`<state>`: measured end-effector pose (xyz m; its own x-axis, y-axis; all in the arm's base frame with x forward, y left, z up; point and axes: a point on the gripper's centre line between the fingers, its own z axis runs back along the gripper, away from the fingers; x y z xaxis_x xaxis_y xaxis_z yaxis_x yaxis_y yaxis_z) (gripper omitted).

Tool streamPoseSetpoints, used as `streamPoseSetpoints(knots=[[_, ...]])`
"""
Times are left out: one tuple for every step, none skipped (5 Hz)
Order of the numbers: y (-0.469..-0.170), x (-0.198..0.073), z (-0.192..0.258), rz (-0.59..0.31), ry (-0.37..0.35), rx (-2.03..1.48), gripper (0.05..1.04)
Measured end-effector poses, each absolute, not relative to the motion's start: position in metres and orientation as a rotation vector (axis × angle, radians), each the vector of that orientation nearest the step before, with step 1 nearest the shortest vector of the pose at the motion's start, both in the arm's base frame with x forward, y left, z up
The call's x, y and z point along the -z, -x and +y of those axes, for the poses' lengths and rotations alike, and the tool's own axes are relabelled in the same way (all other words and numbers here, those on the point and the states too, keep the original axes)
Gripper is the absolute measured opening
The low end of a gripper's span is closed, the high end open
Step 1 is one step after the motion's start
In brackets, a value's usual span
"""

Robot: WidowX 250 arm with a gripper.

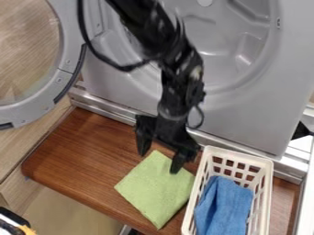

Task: Moved the cloth to the left side of the table

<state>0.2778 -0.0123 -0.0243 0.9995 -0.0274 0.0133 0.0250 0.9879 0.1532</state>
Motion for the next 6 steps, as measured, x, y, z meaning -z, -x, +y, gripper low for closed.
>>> streamPoseSetpoints(knots=[[-0.272, 0.045, -0.013, -0.038, -0.104, 0.036, 1.0], [-0.272, 0.058, -0.013, -0.037, -0.089, 0.044, 1.0], [-0.269, 0.069, -0.01, -0.02, -0.106, 0.039, 1.0], [-0.267, 0.074, 0.003, -0.021, -0.102, 0.003, 1.0], [-0.267, 0.078, 0.013, -0.022, -0.108, 0.012, 1.0], [-0.267, 0.08, 0.025, -0.023, -0.146, 0.03, 1.001]])
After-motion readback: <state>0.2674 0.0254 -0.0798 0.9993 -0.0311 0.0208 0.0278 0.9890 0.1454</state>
